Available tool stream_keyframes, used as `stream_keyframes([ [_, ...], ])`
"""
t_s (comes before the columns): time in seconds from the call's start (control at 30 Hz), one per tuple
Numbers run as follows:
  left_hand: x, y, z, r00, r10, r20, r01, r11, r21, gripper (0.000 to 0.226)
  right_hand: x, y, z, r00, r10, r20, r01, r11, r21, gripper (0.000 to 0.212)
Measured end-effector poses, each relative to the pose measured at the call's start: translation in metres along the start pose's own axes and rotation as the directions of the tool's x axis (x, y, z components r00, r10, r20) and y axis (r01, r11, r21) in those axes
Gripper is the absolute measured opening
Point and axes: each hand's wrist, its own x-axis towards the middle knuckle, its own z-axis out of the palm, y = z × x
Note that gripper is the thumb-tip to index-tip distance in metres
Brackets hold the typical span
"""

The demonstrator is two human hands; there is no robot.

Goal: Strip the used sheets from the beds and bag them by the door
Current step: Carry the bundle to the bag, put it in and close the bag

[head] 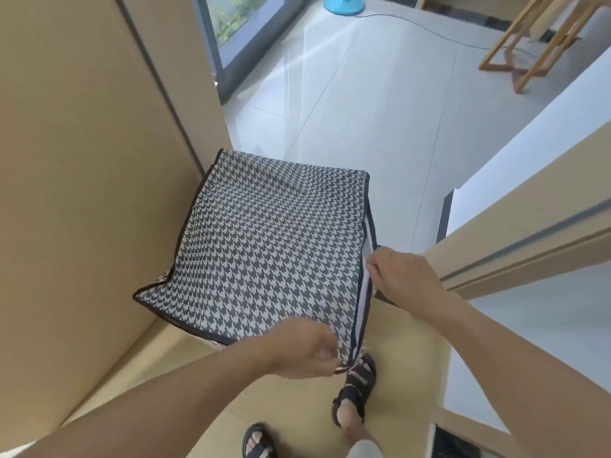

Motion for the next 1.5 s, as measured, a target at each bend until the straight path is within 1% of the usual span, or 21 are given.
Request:
stream_keyframes([
  [0.07, 0.031, 0.001, -0.023, 0.980, -0.178, -0.091, 0.171, 0.982, -0.086, 0.047, 0.010, 0.007, -0.001, 1.000, 0.002, -0.002, -0.002, 0.999, 0.053, 0.040],
  [0.13, 0.068, 0.002, -0.043, 0.906, -0.350, -0.237, 0.341, 0.937, -0.076, 0.061, 0.018, 0.012, -0.004, 0.998, -0.042, -0.035, 0.046, 0.992, 0.117, 0.031],
  [0.17, 0.086, 0.002, -0.049, 0.869, -0.414, -0.271, 0.414, 0.908, -0.060, 0.062, 0.021, 0.016, -0.004, 0.994, -0.072, -0.077, 0.083, 0.985, 0.150, 0.026],
  [0.23, 0.117, 0.001, -0.056, 0.838, -0.478, -0.262, 0.493, 0.870, -0.008, 0.050, 0.028, 0.030, -0.004, 0.984, -0.091, -0.153, 0.124, 0.968, 0.219, 0.018],
  [0.33, 0.146, -0.001, -0.059, 0.864, -0.484, -0.139, 0.474, 0.875, -0.101, 0.031, 0.045, 0.057, 0.004, 0.989, -0.136, -0.057, 0.147, 0.945, 0.292, 0.021],
  [0.43, 0.153, -0.005, -0.060, 0.896, -0.443, 0.035, 0.433, 0.852, -0.296, 0.032, 0.082, 0.097, 0.014, 0.992, -0.126, -0.023, 0.126, 0.941, 0.314, 0.026],
  [0.53, 0.150, -0.014, -0.067, 0.864, -0.397, 0.309, 0.501, 0.738, -0.452, 0.028, 0.126, 0.130, 0.016, 0.996, -0.085, 0.025, 0.071, 0.932, 0.356, 0.026],
  [0.6, 0.155, -0.021, -0.078, 0.831, -0.413, 0.372, 0.553, 0.681, -0.480, 0.028, 0.145, 0.134, 0.016, 0.994, -0.108, 0.023, 0.090, 0.911, 0.403, 0.024],
  [0.67, 0.172, -0.025, -0.092, 0.817, -0.519, 0.251, 0.569, 0.656, -0.496, 0.031, 0.152, 0.128, 0.013, 0.990, -0.138, 0.015, 0.117, 0.890, 0.441, 0.022],
  [0.73, 0.193, -0.030, -0.103, 0.744, -0.668, -0.006, 0.589, 0.661, -0.465, 0.037, 0.151, 0.122, 0.012, 0.986, -0.165, 0.001, 0.145, 0.871, 0.469, 0.020],
  [0.77, 0.203, -0.032, -0.107, 0.705, -0.703, -0.093, 0.603, 0.663, -0.444, 0.037, 0.151, 0.122, 0.013, 0.985, -0.175, -0.011, 0.158, 0.860, 0.485, 0.019],
  [0.83, 0.219, -0.036, -0.108, 0.688, -0.714, -0.130, 0.606, 0.663, -0.440, 0.030, 0.154, 0.126, 0.015, 0.979, -0.202, -0.039, 0.194, 0.845, 0.499, 0.018],
  [0.93, 0.223, -0.038, -0.104, 0.726, -0.681, -0.099, 0.524, 0.640, -0.562, 0.018, 0.168, 0.137, 0.019, 0.966, -0.222, -0.135, 0.260, 0.844, 0.469, 0.017],
  [1.03, 0.215, -0.030, -0.100, 0.796, -0.605, -0.010, 0.478, 0.639, -0.602, 0.032, 0.202, 0.158, 0.025, 0.989, -0.100, -0.112, 0.140, 0.883, 0.448, 0.024],
  [1.1, 0.210, -0.024, -0.094, 0.801, -0.596, 0.052, 0.491, 0.605, -0.626, 0.034, 0.223, 0.168, 0.028, 0.996, -0.033, -0.087, 0.067, 0.903, 0.424, 0.028],
  [1.2, 0.210, -0.024, -0.096, 0.811, -0.582, 0.063, 0.475, 0.591, -0.652, 0.031, 0.231, 0.164, 0.031, 0.996, 0.009, -0.091, 0.028, 0.915, 0.402, 0.026],
  [1.27, 0.215, -0.027, -0.103, 0.826, -0.556, 0.088, 0.488, 0.629, -0.605, 0.030, 0.224, 0.156, 0.034, 0.986, 0.165, -0.038, -0.124, 0.857, 0.501, 0.023],
  [1.33, 0.216, -0.031, -0.112, 0.857, -0.502, 0.117, 0.467, 0.661, -0.588, 0.028, 0.214, 0.150, 0.040, 0.931, 0.356, 0.084, -0.331, 0.722, 0.608, 0.023],
  [1.4, 0.211, -0.045, -0.122, 0.865, -0.490, 0.102, 0.446, 0.662, -0.603, 0.032, 0.201, 0.144, 0.046, 0.877, 0.451, 0.168, -0.444, 0.623, 0.644, 0.023],
  [1.43, 0.204, -0.056, -0.126, 0.851, -0.521, 0.074, 0.452, 0.652, -0.608, 0.033, 0.194, 0.141, 0.048, 0.864, 0.468, 0.183, -0.464, 0.602, 0.650, 0.022],
  [1.5, 0.185, -0.084, -0.132, 0.779, -0.627, -0.021, 0.501, 0.642, -0.580, 0.036, 0.185, 0.132, 0.047, 0.856, 0.467, 0.220, -0.487, 0.588, 0.646, 0.021],
])
